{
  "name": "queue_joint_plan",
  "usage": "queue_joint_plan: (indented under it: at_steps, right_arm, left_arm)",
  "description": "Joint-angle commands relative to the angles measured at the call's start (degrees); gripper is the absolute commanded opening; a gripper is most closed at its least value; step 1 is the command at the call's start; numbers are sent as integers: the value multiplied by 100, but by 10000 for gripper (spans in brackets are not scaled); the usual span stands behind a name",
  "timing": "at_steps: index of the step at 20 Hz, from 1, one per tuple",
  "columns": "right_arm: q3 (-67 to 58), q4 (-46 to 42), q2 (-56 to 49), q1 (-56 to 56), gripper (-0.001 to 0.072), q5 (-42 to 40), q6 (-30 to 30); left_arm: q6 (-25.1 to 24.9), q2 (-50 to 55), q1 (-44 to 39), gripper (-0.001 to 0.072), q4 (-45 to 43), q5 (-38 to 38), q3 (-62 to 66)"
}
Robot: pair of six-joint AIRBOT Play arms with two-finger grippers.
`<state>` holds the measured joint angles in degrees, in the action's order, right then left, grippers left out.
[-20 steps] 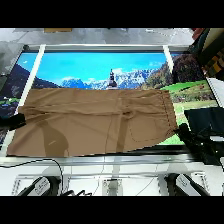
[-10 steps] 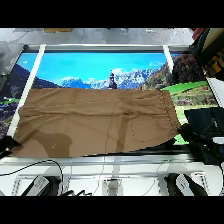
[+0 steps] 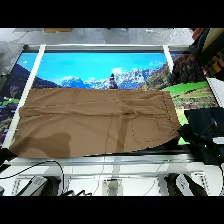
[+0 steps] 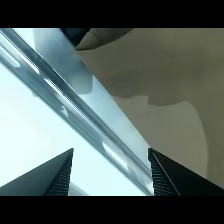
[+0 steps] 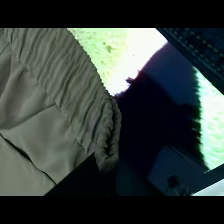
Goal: Fold the clothes and pants, and hang the long-sleeved shirts on hangers.
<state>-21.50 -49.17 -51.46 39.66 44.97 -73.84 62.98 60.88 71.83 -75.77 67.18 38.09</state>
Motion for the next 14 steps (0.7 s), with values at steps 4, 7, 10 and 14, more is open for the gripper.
queue_joint_plan:
  at_steps: [4, 7, 10, 14]
  right_arm:
    - [-7, -96, 4, -7, 35, 52, 0]
    - [-7, -94, 4, -7, 34, 55, 0]
    - [-7, -129, 4, -7, 35, 50, 0]
    - [-7, -599, 44, -7, 34, 57, 0]
  left_arm:
    - [-734, 791, 85, 472, 721, -439, -42]
    - [-949, 839, 81, 472, 1285, -898, -42]
    - [-949, 953, 79, 470, 1244, -1016, -42]
    - [-944, 1178, 72, 283, 1532, -848, -42]
